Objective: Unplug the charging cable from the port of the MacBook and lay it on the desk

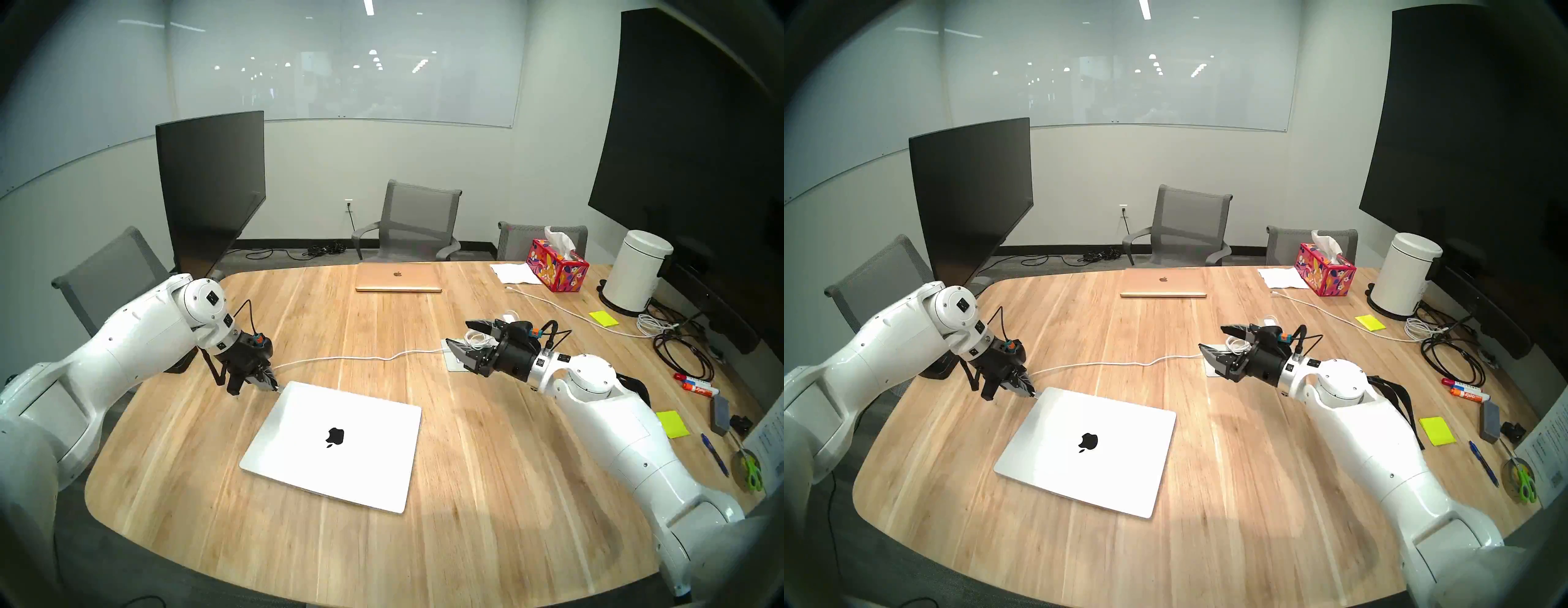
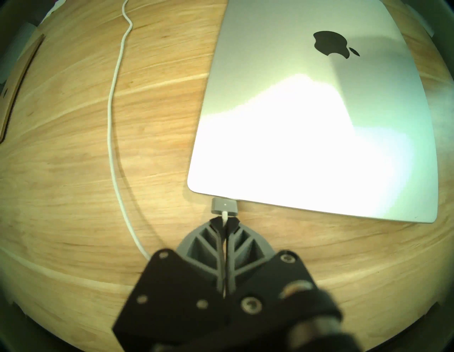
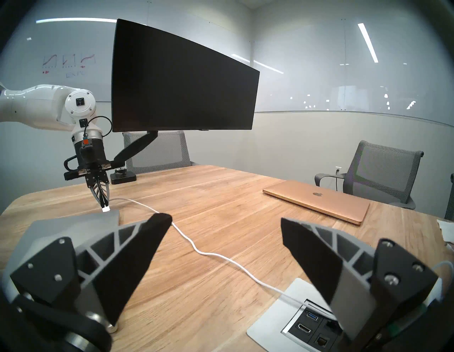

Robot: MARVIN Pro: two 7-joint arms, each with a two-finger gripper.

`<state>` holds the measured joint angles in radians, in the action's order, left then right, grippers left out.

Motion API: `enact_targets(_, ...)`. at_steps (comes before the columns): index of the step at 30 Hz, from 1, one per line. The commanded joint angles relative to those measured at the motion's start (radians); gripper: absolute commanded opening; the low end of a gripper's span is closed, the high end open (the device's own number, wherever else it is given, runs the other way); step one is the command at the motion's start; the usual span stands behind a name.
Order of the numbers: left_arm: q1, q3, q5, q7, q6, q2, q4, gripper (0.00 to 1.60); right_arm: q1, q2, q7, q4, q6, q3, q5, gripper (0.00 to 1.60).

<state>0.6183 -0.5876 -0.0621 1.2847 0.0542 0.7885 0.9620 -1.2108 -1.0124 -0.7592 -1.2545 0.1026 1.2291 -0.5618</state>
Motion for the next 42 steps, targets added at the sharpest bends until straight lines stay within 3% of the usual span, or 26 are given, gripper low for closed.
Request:
enact_targets(1,-0.009,-0.018,0.010,-0.006,-0.007,-0.021,0.044,0.00,0.013,0.001,0.001,-0.017,-0.002,0.007,-0.004,1.60)
enact_targets(12,0.020,-0.036,0.042,-0.038,-0.037,-0.037,0.076,0.00,0.013,0.001,0.001,-0.017,-0.002,0.007,-0.004,1.60)
enact_targets(17,0.055,-0.065,0.073,-0.123,-0.083,-0.025,0.089,0.00,0.013,0.001,0.001,-0.017,-0.002,0.007,-0.004,1.60)
enact_targets(26,0.062,-0.068,0.070,-0.208,-0.105,0.026,0.042,0.00,0.013,0.001,0.001,-0.016,-0.002,0.007,-0.004,1.60)
enact_targets(42,0.003,-0.057,0.024,-0.239,-0.108,0.110,-0.067,0.00,0.014,0.001,0.000,-0.015,-0.001,0.007,-0.003,1.60)
